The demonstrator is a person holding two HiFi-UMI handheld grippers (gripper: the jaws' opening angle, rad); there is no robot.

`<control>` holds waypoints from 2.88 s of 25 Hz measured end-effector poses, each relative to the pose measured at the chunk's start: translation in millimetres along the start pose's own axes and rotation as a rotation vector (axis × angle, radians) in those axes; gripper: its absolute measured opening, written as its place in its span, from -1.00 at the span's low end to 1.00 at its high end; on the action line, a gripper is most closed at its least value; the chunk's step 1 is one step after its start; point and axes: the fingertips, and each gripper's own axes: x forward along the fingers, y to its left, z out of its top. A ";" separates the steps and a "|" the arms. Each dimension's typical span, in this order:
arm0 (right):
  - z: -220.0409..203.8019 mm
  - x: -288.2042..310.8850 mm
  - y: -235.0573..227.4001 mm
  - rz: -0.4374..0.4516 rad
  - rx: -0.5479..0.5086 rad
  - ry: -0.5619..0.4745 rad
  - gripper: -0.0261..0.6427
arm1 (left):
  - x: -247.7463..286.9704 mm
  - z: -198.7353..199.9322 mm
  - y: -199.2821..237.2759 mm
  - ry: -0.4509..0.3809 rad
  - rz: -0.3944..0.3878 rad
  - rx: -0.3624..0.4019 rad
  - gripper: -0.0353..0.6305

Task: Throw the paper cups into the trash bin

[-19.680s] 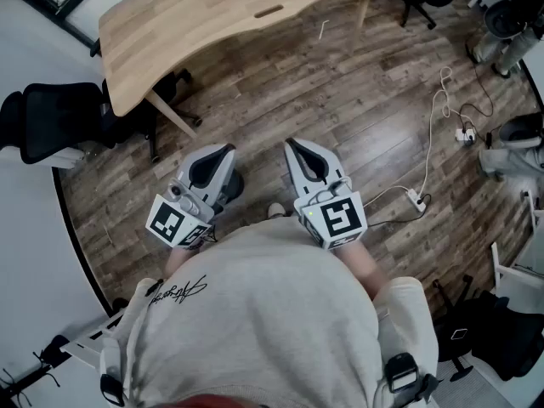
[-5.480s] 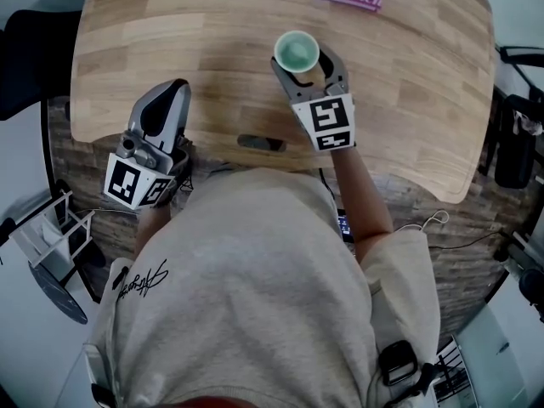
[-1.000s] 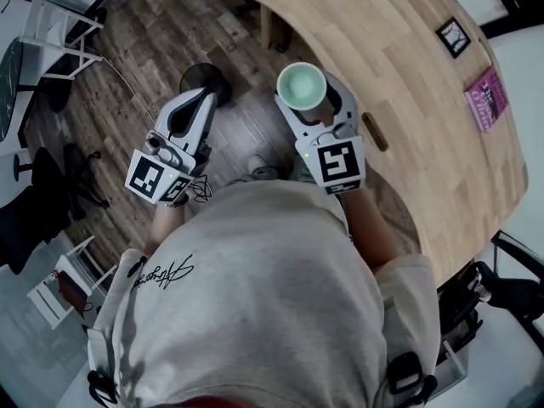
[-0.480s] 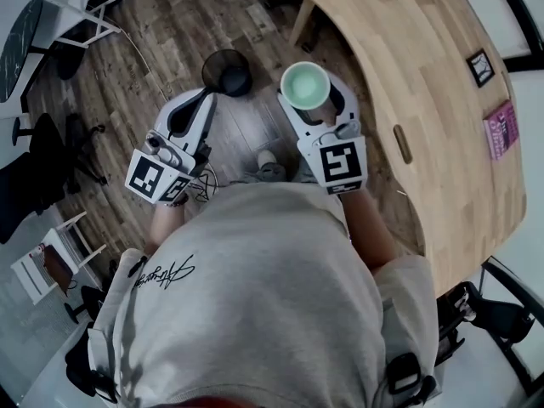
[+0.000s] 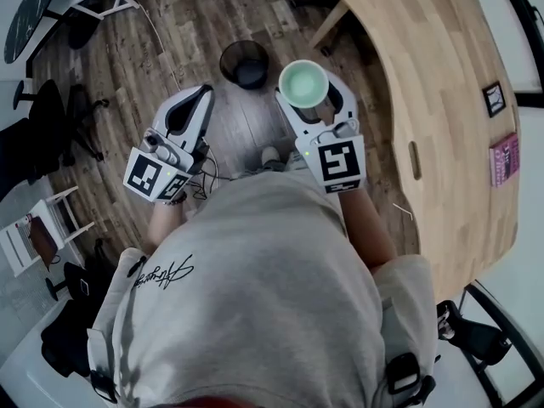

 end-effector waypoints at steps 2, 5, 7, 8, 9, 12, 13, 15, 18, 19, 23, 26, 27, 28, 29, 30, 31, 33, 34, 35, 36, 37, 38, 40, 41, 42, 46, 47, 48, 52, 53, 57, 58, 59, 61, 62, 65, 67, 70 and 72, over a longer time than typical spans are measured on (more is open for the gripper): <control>0.5 3.4 6.6 0.025 -0.003 0.018 -0.06 | -7.4 -0.5 2.7 -0.003 0.024 -0.005 -0.88; 1.5 12.4 13.3 0.051 -0.011 0.004 -0.06 | -17.2 -2.4 8.3 0.000 0.055 -0.010 -0.88; 1.7 19.2 17.0 0.065 -0.012 -0.010 -0.06 | -22.5 -4.4 13.0 0.002 0.072 -0.019 -0.88; 1.6 22.5 19.1 0.072 -0.013 -0.015 -0.06 | -25.1 -5.6 15.3 0.002 0.081 -0.023 -0.88; 1.3 25.8 21.3 0.080 -0.013 -0.017 -0.06 | -27.6 -6.8 17.6 0.003 0.091 -0.026 -0.88; 0.5 35.6 26.9 0.108 -0.009 -0.012 -0.06 | -31.6 -9.0 25.5 0.006 0.115 -0.026 -0.88; 0.2 39.1 28.4 0.117 -0.008 -0.011 -0.06 | -31.8 -9.3 28.3 0.006 0.121 -0.026 -0.88; -0.4 46.5 32.1 0.137 -0.008 -0.007 -0.06 | -32.3 -9.7 34.6 0.005 0.132 -0.025 -0.88; -2.0 58.4 37.4 0.167 -0.011 0.018 -0.06 | -33.1 -9.9 46.4 0.005 0.154 -0.022 -0.88; -2.1 63.1 38.1 0.174 -0.012 0.019 -0.06 | -32.9 -10.0 50.8 0.004 0.162 -0.022 -0.88; -3.3 81.8 38.9 0.204 -0.009 0.015 -0.06 | -31.1 -12.8 65.3 0.005 0.192 -0.025 -0.88; -2.0 97.2 40.4 0.228 -0.015 0.021 -0.06 | -30.0 -16.6 78.4 0.013 0.209 -0.038 -0.88; -1.4 101.9 41.5 0.236 -0.016 0.025 -0.06 | -30.2 -18.0 82.6 0.016 0.216 -0.043 -0.88; -0.9 106.1 42.7 0.243 -0.017 0.029 -0.06 | -30.8 -19.2 86.2 0.018 0.223 -0.048 -0.88; -0.8 109.7 44.0 0.249 -0.017 0.033 -0.06 | -31.6 -20.4 89.1 0.019 0.230 -0.052 -0.88; -0.8 113.5 45.0 0.256 -0.017 0.037 -0.06 | -32.2 -21.3 91.8 0.020 0.237 -0.057 -0.88; -0.8 117.8 45.8 0.263 -0.015 0.041 -0.06 | -32.6 -22.1 95.0 0.020 0.243 -0.061 -0.88; 0.5 128.9 47.9 0.276 -0.014 0.048 -0.06 | -33.5 -23.3 103.7 0.022 0.254 -0.070 -0.88; 1.7 135.4 49.3 0.283 -0.015 0.050 -0.06 | -34.2 -23.6 109.2 0.023 0.259 -0.073 -0.88; 3.1 141.8 50.7 0.289 -0.016 0.051 -0.06 | -34.6 -23.9 114.8 0.024 0.265 -0.076 -0.88; 4.3 147.7 51.7 0.297 -0.019 0.051 -0.06 | -34.6 -24.4 120.1 0.025 0.271 -0.077 -0.88; 5.0 152.7 52.1 0.304 -0.020 0.050 -0.06 | -34.1 -25.2 124.6 0.025 0.277 -0.078 -0.88; 5.2 156.8 52.0 0.312 -0.020 0.051 -0.06 | -33.4 -26.0 128.1 0.026 0.283 -0.079 -0.88; 4.1 163.8 50.8 0.325 -0.019 0.054 -0.06 | -31.6 -27.1 133.2 0.025 0.293 -0.079 -0.88; 3.3 167.5 50.1 0.331 -0.018 0.056 -0.06 | -30.7 -27.5 135.7 0.025 0.297 -0.079 -0.88; 2.6 171.4 49.5 0.336 -0.018 0.058 -0.06 | -29.8 -27.8 138.6 0.025 0.300 -0.078 -0.88; 0.8 186.7 47.1 0.360 -0.017 0.067 -0.06 | -25.6 -29.3 149.8 0.023 0.319 -0.081 -0.88; -0.5 190.0 46.7 0.368 -0.016 0.076 -0.06 | -24.0 -30.5 152.0 0.024 0.322 -0.082 -0.88; -2.0 193.5 46.2 0.376 -0.015 0.081 -0.06 | -22.2 -32.4 154.2 0.027 0.324 -0.083 -0.88; -9.1 211.6 43.6 0.396 -0.008 0.083 -0.06 | -14.0 -41.0 166.8 0.035 0.341 -0.097 -0.88; -11.9 216.0 42.9 0.402 -0.008 0.090 -0.06 | -11.5 -42.1 170.4 0.032 0.347 -0.101 -0.88; -24.0 231.0 38.5 0.432 -0.003 0.126 -0.06 | 0.2 -47.7 181.5 0.028 0.366 -0.106 -0.88; -25.7 234.1 37.5 0.439 -0.001 0.133 -0.06 | 3.0 -49.1 183.4 0.030 0.368 -0.105 -0.88; -26.5 237.3 36.3 0.445 0.000 0.130 -0.06 | 5.6 -50.4 185.1 0.031 0.370 -0.103 -0.88; -28.0 243.5 33.8 0.456 -0.001 0.118 -0.06 | 10.2 -54.0 188.3 0.033 0.375 -0.102 -0.88; -29.5 246.5 32.7 0.460 -0.001 0.116 -0.06 | 12.0 -56.0 190.5 0.034 0.379 -0.102 -0.88; -35.8 258.0 29.1 0.471 0.006 0.127 -0.06 | 17.5 -60.3 200.6 0.033 0.397 -0.100 -0.88; -40.9 262.7 26.7 0.480 0.007 0.151 -0.06 | 20.9 -61.1 205.3 0.026 0.409 -0.099 -0.88; -50.0 267.6 25.9 0.487 -0.006 0.173 -0.06 | 21.9 -63.8 208.7 0.017 0.419 -0.107 -0.88; -56.8 270.5 28.6 0.488 -0.008 0.203 -0.06 | 18.4 -68.6 211.2 0.019 0.417 -0.116 -0.88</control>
